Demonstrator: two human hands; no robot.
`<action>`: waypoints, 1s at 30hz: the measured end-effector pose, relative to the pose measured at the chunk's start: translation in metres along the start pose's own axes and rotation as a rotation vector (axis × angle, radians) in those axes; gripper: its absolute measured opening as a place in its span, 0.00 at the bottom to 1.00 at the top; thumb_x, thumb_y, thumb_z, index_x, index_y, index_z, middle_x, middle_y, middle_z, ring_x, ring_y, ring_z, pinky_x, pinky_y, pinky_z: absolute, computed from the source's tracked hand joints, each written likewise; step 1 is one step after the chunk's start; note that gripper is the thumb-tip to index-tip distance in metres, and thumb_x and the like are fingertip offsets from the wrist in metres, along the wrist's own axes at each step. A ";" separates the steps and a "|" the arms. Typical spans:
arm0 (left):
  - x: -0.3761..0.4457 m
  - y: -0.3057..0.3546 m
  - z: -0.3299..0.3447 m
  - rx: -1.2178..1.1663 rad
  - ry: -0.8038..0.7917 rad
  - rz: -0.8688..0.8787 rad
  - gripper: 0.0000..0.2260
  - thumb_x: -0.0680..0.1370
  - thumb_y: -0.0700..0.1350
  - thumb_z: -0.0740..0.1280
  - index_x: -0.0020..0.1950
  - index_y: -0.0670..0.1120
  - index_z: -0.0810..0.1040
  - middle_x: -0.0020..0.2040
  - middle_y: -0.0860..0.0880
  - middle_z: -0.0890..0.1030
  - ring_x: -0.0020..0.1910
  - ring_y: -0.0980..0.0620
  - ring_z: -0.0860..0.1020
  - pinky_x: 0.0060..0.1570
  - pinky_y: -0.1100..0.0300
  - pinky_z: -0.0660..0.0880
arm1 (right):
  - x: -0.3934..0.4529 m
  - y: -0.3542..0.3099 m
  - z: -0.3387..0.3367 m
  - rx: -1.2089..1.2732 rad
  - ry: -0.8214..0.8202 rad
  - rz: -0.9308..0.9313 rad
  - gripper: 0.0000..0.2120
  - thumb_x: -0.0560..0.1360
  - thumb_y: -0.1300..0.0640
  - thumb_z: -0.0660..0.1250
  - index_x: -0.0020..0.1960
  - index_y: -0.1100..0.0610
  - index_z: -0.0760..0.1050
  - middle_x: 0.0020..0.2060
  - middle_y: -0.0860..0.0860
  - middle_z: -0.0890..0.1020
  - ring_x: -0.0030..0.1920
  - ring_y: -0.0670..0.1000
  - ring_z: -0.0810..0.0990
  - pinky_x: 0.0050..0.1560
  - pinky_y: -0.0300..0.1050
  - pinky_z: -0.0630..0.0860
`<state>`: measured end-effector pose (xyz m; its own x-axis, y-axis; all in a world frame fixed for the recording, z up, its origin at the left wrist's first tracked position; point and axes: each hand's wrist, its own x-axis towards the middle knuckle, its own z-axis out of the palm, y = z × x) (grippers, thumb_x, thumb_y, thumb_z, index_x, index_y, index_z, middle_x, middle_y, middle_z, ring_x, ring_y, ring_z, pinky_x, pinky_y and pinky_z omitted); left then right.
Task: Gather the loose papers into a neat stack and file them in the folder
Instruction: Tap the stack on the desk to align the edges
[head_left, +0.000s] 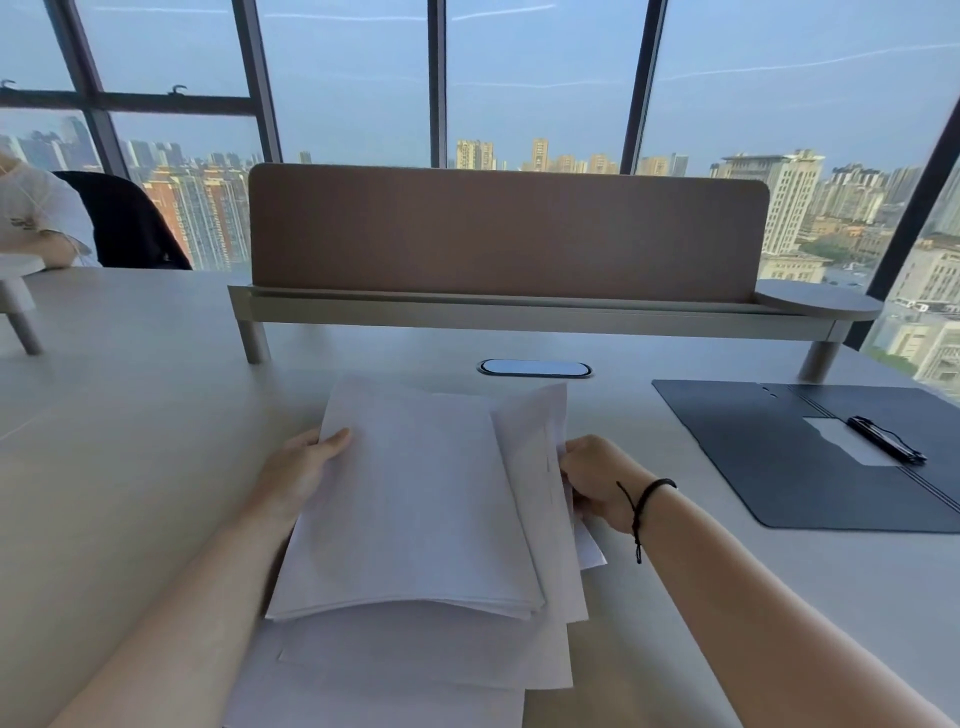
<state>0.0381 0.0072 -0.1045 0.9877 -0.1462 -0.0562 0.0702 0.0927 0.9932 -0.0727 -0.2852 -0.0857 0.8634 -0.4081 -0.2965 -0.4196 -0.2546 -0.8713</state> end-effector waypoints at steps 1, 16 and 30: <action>0.001 0.000 -0.002 -0.005 0.012 0.003 0.06 0.78 0.41 0.68 0.48 0.40 0.83 0.37 0.49 0.86 0.33 0.52 0.84 0.45 0.57 0.80 | 0.001 -0.005 0.005 -0.087 0.055 -0.045 0.09 0.75 0.66 0.58 0.42 0.59 0.75 0.37 0.59 0.74 0.36 0.55 0.72 0.33 0.46 0.71; 0.001 -0.001 0.000 0.174 0.120 0.078 0.07 0.77 0.38 0.69 0.53 0.40 0.83 0.26 0.59 0.82 0.32 0.54 0.81 0.32 0.68 0.76 | -0.003 -0.035 0.011 0.326 -0.023 0.102 0.14 0.76 0.53 0.72 0.53 0.61 0.73 0.44 0.59 0.81 0.38 0.58 0.82 0.42 0.53 0.81; -0.025 0.006 0.017 0.202 -0.131 0.049 0.09 0.79 0.37 0.66 0.57 0.37 0.82 0.56 0.39 0.83 0.38 0.53 0.83 0.37 0.66 0.79 | -0.028 0.008 0.032 0.577 -0.317 0.047 0.13 0.76 0.68 0.68 0.60 0.67 0.79 0.53 0.63 0.86 0.47 0.62 0.87 0.46 0.55 0.84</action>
<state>0.0119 -0.0056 -0.0954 0.9618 -0.2738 -0.0072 -0.0193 -0.0939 0.9954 -0.0913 -0.2478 -0.0966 0.9256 -0.1068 -0.3631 -0.3173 0.3039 -0.8983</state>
